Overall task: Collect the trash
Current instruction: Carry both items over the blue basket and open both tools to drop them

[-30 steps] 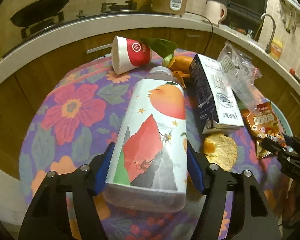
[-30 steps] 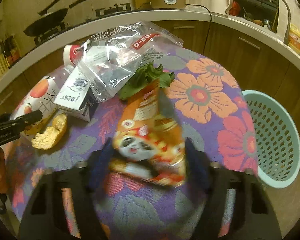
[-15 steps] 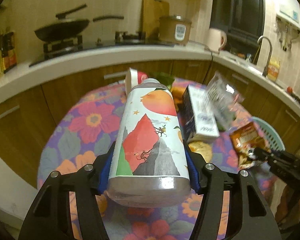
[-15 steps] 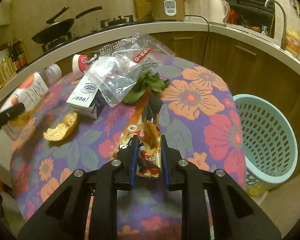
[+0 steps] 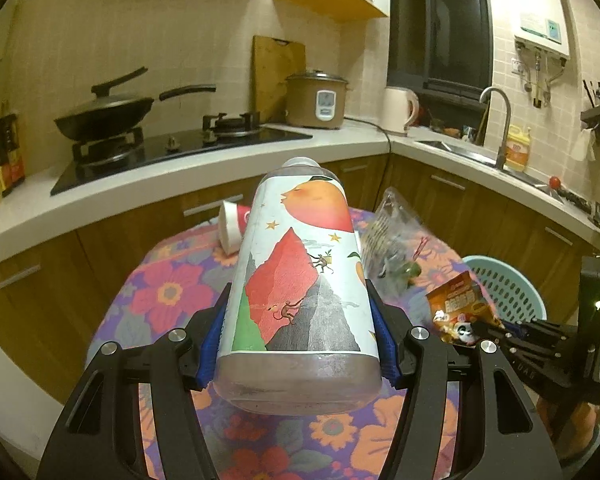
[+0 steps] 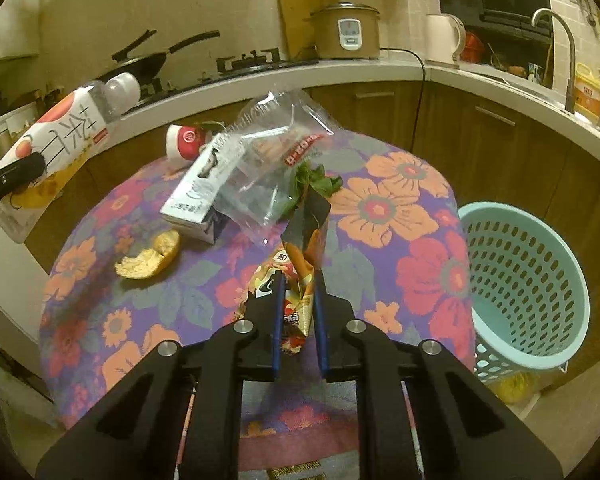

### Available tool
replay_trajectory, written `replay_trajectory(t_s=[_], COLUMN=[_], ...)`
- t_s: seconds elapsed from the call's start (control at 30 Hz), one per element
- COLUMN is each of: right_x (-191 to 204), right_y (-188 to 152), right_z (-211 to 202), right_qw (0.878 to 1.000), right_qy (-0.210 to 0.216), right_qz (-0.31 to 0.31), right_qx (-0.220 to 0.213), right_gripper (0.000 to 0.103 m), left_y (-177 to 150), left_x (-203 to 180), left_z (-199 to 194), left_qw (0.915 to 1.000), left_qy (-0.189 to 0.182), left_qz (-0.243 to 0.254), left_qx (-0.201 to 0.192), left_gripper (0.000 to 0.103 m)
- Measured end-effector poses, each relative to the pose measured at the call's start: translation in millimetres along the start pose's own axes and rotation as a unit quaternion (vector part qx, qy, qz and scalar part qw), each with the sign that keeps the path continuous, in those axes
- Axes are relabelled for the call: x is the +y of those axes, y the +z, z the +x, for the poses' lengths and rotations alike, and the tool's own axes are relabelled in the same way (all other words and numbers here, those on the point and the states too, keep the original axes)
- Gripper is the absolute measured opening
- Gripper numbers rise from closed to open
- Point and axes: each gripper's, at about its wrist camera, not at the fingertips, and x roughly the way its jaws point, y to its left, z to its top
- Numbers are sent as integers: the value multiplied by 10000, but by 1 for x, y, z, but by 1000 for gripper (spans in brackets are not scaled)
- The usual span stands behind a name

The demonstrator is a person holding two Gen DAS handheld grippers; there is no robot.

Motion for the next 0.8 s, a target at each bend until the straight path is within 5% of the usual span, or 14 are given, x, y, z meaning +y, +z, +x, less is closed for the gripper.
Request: replay_trajectory(t_s=[0.4, 0.8], right_x=[-13, -121], right_y=[12, 13], right_z=[-25, -33], right_qw=[9992, 9909], right_qy=[-15, -850], right_qz=[48, 838], right_qx=[-395, -625], right_gripper=[11, 11], left_y=[28, 58], left_x=[-41, -151], left_z=[4, 68], left_qw=[9987, 9874], left_qy=[-316, -1008], left_qz=[346, 1213], left_qx=[-198, 101], left_gripper=[58, 58])
